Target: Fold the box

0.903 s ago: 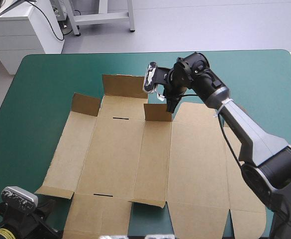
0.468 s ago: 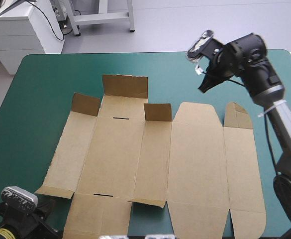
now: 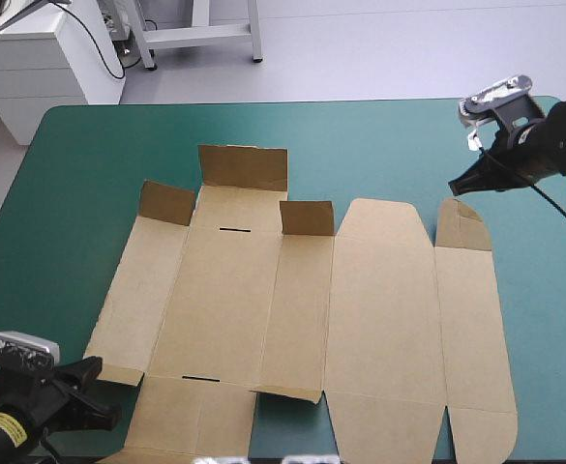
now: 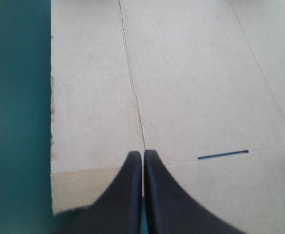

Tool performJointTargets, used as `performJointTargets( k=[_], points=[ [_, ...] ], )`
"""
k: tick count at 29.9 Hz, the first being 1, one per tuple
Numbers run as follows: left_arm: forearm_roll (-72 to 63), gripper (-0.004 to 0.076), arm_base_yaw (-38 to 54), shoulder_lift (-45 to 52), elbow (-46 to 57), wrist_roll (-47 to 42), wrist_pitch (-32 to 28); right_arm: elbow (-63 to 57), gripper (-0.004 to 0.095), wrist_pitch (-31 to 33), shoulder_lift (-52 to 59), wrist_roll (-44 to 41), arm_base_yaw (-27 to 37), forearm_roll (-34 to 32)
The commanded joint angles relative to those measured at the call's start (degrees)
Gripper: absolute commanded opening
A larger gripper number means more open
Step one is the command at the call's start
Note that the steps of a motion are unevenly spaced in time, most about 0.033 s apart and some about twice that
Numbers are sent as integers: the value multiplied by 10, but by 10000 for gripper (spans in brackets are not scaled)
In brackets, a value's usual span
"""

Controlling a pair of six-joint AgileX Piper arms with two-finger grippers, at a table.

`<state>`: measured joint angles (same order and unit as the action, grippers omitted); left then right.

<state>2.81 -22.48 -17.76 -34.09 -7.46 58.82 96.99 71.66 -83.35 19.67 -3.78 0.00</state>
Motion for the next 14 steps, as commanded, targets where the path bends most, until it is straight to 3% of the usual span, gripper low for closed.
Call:
performJointTargets(
  k=[1, 14],
  points=[
    [21, -8, -3, -85, -74, -11, -36, -42, 132, -10, 41, -1, 12, 18],
    [158, -3, 20, -410, -294, -41, 5, -155, 132, -43, 92, -9, 34, 59]
  ],
)
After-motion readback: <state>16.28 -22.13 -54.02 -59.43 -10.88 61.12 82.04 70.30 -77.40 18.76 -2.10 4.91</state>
